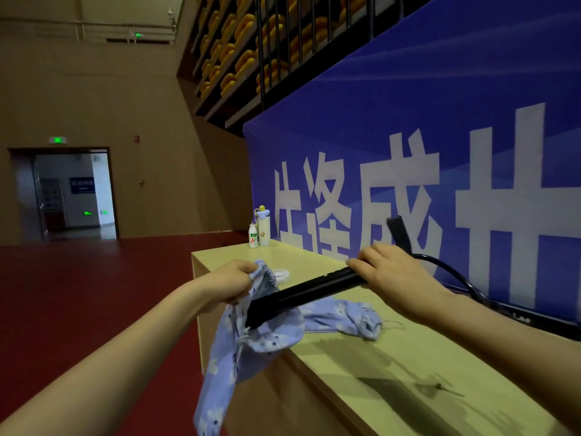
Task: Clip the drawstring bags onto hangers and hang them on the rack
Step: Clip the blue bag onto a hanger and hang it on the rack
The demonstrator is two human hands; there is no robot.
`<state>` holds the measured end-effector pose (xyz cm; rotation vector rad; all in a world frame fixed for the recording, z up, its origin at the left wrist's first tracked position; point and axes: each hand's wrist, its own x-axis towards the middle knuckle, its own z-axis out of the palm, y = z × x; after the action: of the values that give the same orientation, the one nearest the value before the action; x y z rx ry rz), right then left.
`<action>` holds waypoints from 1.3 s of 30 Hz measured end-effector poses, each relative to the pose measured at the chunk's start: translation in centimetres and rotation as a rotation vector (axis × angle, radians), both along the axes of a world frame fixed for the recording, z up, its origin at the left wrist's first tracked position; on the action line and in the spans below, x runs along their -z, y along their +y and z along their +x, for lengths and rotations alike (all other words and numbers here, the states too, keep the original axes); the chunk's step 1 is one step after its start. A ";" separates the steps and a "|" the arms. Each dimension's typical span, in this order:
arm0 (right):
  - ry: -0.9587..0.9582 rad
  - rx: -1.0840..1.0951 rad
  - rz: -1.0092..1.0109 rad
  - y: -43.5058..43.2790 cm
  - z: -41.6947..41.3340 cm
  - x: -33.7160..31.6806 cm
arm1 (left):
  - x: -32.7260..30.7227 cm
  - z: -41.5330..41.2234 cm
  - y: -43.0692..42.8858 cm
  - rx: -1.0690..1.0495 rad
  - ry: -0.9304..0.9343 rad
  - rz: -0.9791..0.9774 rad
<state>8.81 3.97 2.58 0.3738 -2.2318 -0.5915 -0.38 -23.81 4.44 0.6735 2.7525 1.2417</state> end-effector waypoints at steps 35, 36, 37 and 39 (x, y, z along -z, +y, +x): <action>-0.921 -0.167 -0.940 -9.4 -3.6 5.7 | 4.1 0.1 6.2 -0.333 0.384 0.331; -0.926 -0.145 -0.956 -9.7 -3.9 5.7 | 4.0 0.2 6.2 -0.353 0.361 0.347; -0.936 -0.122 -0.965 -9.9 -4.0 5.6 | 4.0 0.3 6.2 -0.374 0.332 0.366; -0.949 -0.095 -0.999 -10.3 -4.1 5.9 | 4.1 0.3 6.0 -0.394 0.265 0.399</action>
<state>4.67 -6.30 -3.30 0.2329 -2.9908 0.9672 -0.10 -17.79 0.38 0.3355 2.9752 1.9489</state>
